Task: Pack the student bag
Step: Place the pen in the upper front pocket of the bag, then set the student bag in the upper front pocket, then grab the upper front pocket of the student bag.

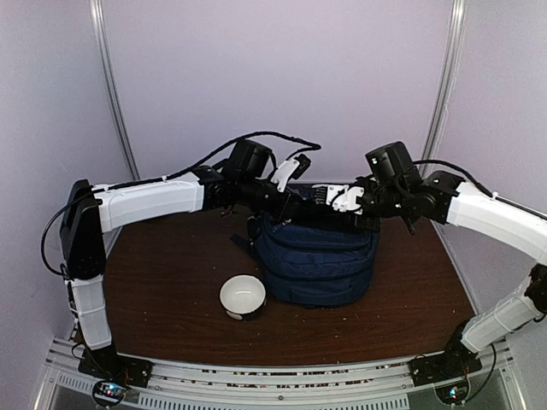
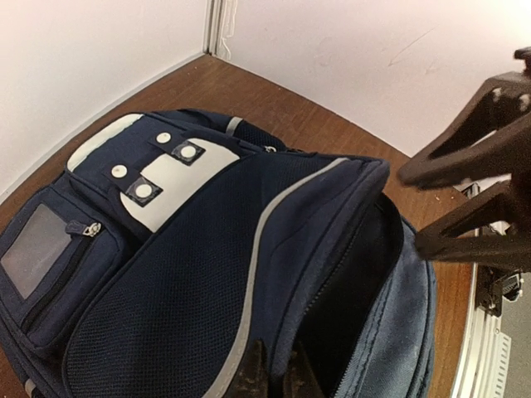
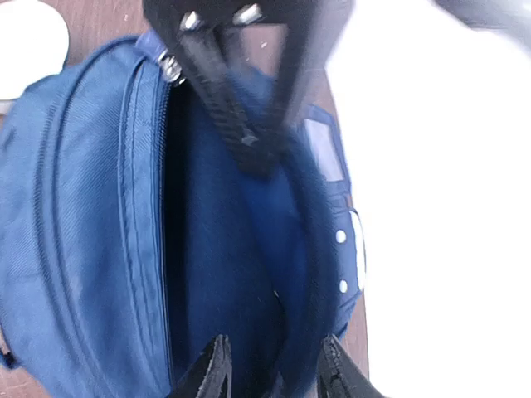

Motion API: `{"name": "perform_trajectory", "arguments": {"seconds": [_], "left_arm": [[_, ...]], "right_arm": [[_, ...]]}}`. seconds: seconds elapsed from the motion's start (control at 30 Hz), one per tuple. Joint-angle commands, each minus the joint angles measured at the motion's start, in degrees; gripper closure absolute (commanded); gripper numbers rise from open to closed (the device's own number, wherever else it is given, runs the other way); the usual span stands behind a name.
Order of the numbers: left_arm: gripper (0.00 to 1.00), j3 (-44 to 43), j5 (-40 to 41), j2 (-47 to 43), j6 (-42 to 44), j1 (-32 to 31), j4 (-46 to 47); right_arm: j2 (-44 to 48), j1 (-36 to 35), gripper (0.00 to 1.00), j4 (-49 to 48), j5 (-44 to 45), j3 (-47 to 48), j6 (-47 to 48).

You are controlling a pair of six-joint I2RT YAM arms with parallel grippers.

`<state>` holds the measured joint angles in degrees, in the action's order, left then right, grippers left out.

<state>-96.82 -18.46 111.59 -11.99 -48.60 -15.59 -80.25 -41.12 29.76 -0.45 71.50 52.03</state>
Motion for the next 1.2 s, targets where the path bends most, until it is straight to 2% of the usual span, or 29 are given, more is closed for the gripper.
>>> {"name": "perform_trajectory", "arguments": {"seconds": [0.0, 0.1, 0.27, 0.43, 0.63, 0.83, 0.97, 1.17], "left_arm": [[1.00, 2.8, 0.6, -4.7, -1.4, 0.5, 7.2], [0.94, 5.0, 1.4, -4.9, -1.4, 0.5, 6.4], [0.66, 10.0, 4.3, -8.0, -0.9, 0.4, 3.8], [0.54, 18.6, 5.6, -16.9, 0.2, -0.2, 2.7], [0.51, 30.2, 7.4, -26.3, -1.6, -0.8, 0.7], [0.51, 36.5, 7.1, -28.8, -2.6, -1.2, 2.3], [0.51, 37.5, 6.3, -27.5, -2.8, -1.2, 6.2], [0.51, 34.1, 5.6, -23.7, -0.9, -1.2, 7.7]], "right_arm": [[5.9, 0.3, 0.63, 6.2, -5.0, -3.7, -4.0], [8.1, 0.4, 0.63, 9.3, -8.0, -5.7, -6.1], [10.2, 0.5, 0.63, 10.5, -12.2, -8.4, -11.0], [10.4, 1.3, 0.63, 10.8, -16.5, -9.6, -14.0], [10.4, 1.7, 0.63, 11.6, -22.2, -9.2, -15.7], [9.8, 3.8, 0.65, 11.4, -29.9, -6.8, -18.0], [8.4, 5.6, 0.67, 7.2, -29.7, -6.4, -21.3], [7.8, 9.1, 0.67, -0.3, -31.5, -10.3, -25.4]]}}
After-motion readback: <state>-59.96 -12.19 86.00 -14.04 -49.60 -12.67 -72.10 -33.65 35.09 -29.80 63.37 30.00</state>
